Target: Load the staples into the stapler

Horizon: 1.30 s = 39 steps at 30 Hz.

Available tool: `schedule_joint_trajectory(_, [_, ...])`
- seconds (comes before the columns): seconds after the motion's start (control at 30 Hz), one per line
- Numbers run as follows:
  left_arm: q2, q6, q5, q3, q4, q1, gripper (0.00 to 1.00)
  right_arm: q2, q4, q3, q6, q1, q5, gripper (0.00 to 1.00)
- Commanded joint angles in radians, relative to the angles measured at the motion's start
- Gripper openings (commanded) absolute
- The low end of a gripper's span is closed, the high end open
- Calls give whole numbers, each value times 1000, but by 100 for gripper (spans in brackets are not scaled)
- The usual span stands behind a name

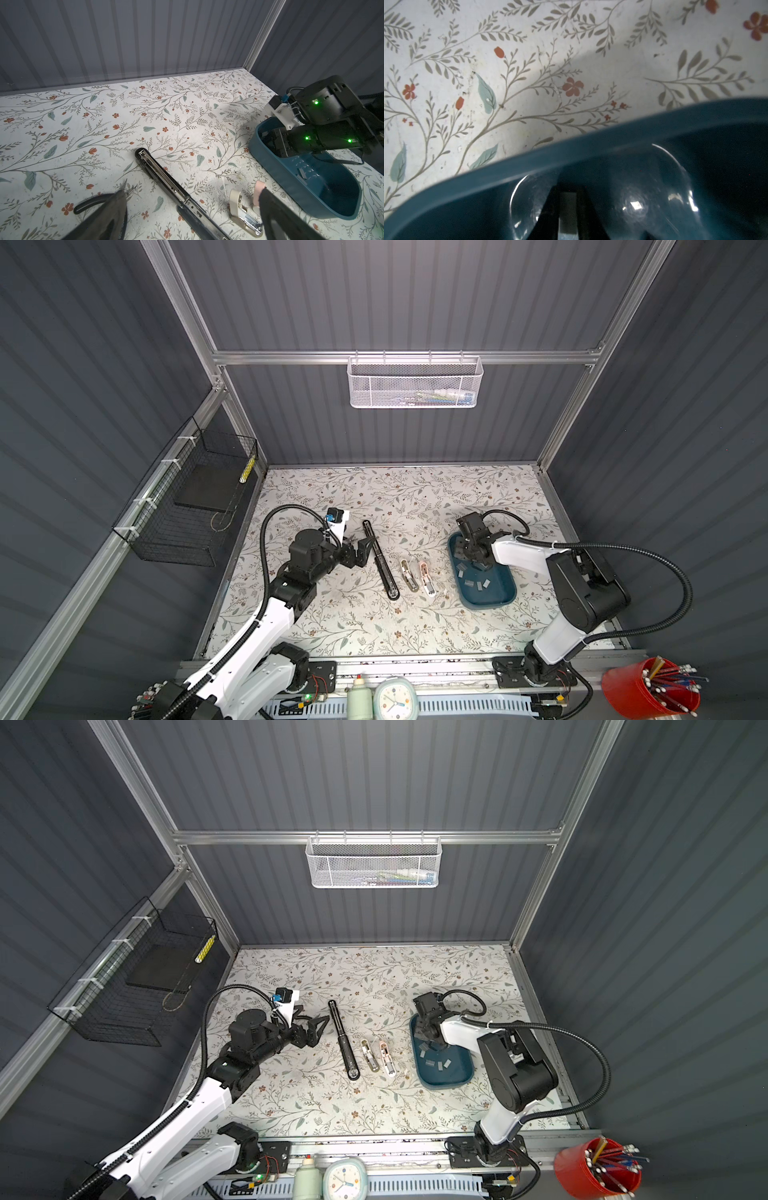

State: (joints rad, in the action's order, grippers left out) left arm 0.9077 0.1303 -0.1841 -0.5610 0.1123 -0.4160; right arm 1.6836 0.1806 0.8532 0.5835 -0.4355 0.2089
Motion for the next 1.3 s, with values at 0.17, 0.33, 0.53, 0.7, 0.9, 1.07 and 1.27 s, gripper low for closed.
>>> schedule_joint_trajectory(0.17, [-12,-4,-18,12,-3,2,99,35,54,0,-14,-7,1,12])
schedule_joint_trajectory(0.33, [-11,-4,-19,12,-3,2,99,34,56,4,-19,-7,2,10])
schedule_joint_trajectory(0.53, [-11,-4,-20,13,-2,2,99,24,57,13,-18,-7,-2,8])
schedule_joint_trajectory(0.7, [-15,-3,-22,12,-3,2,99,2,58,22,-22,-9,-9,7])
schedule_joint_trajectory(0.9, [-21,-1,-26,13,-3,2,100,-48,69,27,-29,-11,-5,7])
schedule_joint_trajectory(1.07, [-24,1,-33,13,-5,2,99,-95,55,6,-39,-14,-2,7])
schedule_joint_trajectory(1.27, [-36,2,-40,14,-10,2,99,-145,40,-22,-51,-17,2,7])
